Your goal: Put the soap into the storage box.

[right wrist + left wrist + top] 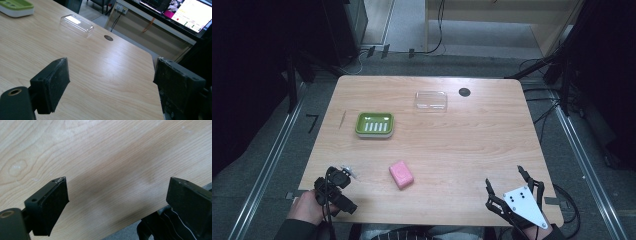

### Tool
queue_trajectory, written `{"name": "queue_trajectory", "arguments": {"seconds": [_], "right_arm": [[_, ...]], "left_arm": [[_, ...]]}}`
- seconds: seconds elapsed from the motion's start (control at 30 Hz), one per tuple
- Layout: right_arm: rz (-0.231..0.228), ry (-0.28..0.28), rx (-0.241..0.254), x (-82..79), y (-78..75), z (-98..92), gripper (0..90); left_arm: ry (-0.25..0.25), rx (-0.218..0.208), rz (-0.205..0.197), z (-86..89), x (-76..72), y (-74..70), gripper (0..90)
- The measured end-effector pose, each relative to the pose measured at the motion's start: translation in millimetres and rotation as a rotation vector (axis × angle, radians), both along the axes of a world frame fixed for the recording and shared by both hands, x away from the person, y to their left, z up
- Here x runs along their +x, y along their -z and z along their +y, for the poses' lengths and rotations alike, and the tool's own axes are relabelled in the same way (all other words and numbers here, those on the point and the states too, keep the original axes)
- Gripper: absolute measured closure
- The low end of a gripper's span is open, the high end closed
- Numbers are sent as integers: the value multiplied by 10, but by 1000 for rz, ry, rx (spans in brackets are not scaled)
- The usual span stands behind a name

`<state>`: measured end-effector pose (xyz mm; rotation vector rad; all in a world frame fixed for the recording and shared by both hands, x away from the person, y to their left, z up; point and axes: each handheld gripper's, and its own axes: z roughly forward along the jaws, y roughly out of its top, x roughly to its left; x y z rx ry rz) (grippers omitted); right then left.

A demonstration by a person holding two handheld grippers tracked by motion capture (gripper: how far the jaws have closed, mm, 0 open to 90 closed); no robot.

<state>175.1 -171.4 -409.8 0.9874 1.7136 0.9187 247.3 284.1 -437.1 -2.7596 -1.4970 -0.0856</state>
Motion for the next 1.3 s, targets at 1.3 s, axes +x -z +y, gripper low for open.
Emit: {"name": "queue_trajectory", "arguments": {"seconds": [1.3], "right_arm": [[-2, 6, 1, -15, -4, -15, 130]], "left_arm": [[103, -40, -35, -308, 171, -29, 20]]}}
